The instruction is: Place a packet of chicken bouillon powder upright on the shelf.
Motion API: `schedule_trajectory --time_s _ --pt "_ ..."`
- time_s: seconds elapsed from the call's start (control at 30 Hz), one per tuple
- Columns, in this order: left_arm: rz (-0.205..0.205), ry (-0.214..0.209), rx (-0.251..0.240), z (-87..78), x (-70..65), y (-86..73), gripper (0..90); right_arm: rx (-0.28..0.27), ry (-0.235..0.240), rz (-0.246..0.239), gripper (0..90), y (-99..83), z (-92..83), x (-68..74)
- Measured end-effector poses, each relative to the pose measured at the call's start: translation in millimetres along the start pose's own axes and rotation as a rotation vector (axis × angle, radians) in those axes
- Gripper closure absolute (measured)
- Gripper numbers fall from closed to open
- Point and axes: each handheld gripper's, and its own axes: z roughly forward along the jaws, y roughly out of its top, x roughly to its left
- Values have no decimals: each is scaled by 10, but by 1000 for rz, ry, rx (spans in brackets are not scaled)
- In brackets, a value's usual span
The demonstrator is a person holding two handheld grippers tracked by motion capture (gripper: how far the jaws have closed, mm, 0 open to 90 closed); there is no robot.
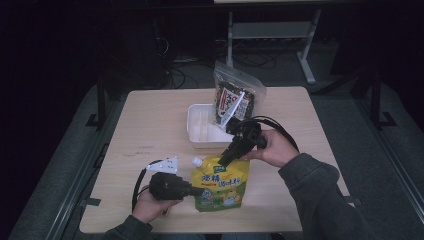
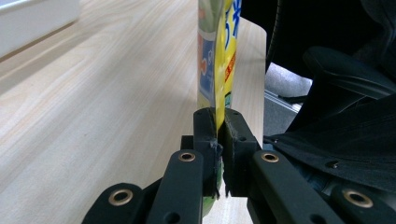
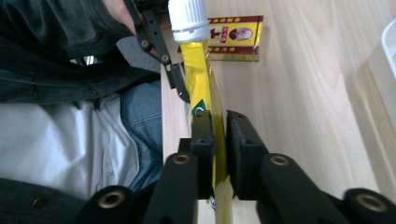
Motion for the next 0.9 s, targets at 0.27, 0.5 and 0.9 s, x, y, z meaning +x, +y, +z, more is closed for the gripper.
schedule_trajectory --time_s 0.27,0.5,0.9 --pt "19 47 -3 -44 -17 5 815 37 6 34 886 36 -9 96" --pt "14 128 -35 -178 -12 14 636 18 15 88 894 30 -51 124" --pt "5 284 -48 -383 8 -53 484 -139 26 237 895 -15 -217 34"
